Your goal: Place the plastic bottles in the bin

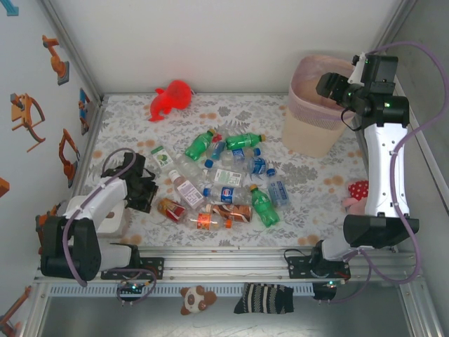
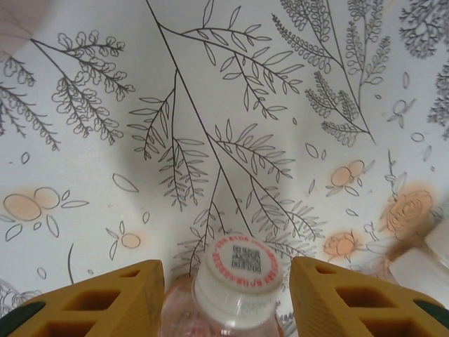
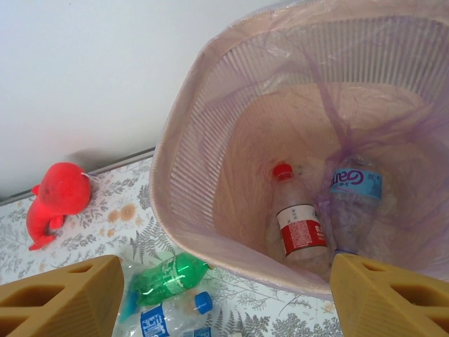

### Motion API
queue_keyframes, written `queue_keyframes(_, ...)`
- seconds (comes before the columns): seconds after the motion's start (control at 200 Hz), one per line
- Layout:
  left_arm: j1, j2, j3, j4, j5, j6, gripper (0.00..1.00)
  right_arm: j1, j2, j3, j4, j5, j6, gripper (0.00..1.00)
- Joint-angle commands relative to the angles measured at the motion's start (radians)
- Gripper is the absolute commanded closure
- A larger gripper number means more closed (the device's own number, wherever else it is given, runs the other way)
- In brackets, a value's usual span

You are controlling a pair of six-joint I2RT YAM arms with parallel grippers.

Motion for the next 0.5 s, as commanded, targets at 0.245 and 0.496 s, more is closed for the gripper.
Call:
queue_keyframes(0.245, -0.007, -0.034, 0.02, -0.048, 0.014, 0.013, 0.45, 0.007, -0.016, 0.01, 0.027, -0.018, -0.001, 0.23)
queue_keyframes(0.496, -0.032, 0.064, 0.065, -0.041, 0.005, 0.027, 0.43, 0.007, -0.013, 0.008, 0.028, -0.018, -0.003, 0.24)
